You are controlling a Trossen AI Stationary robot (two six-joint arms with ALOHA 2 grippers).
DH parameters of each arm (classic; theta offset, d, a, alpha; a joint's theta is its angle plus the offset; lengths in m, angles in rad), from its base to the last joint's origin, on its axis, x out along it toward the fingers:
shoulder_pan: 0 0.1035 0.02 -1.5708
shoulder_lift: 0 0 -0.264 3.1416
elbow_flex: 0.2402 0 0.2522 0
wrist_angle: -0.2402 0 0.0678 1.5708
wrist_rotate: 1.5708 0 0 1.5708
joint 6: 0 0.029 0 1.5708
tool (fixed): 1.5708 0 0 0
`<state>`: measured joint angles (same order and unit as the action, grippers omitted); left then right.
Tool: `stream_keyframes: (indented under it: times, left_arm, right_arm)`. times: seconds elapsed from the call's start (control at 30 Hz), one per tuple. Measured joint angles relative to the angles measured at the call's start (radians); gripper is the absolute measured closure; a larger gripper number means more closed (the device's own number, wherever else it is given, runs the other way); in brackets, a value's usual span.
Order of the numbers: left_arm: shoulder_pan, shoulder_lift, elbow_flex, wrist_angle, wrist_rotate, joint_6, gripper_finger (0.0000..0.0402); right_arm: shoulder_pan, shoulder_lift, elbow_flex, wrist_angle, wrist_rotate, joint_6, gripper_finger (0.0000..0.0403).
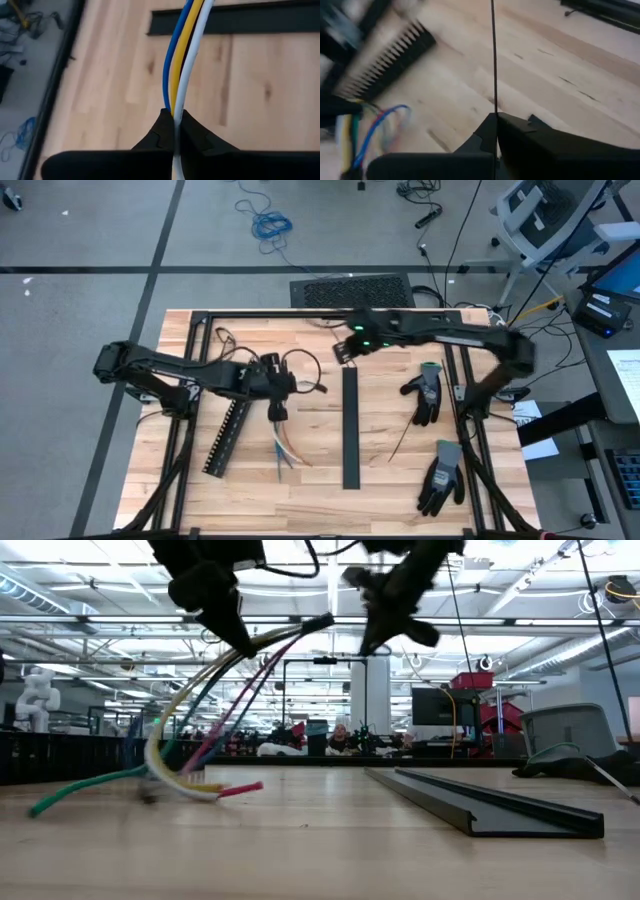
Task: Ziptie cables
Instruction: Wrap the black zip tie around the cables
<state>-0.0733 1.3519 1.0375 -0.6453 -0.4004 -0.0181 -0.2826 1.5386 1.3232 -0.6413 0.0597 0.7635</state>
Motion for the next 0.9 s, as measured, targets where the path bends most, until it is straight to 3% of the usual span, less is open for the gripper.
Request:
stream_keyframes:
  times: [0.13,0.27,0.43,0.9]
  left_arm:
    - [0.037,-0.009,-0.010,-0.004,0.000,0.000,0.0394]
    - [0.066,-0.002,-0.010,0.025,0.026,0.001,0.0395]
    - [0.091,0.014,-0.008,0.045,0.052,-0.001,0.0396]
    - [0.113,0.014,-0.007,0.044,0.050,-0.002,0.0396]
  right_arm:
    - [0.068,-0.191,-0.249,0.342,0.062,0.219,0.0403]
    - [0.136,-0.238,-0.370,0.633,0.220,0.286,0.0403]
    - [0.193,-0.175,-0.350,0.639,0.300,0.271,0.0403]
    - [0.233,-0.046,-0.225,0.599,0.387,0.186,0.0403]
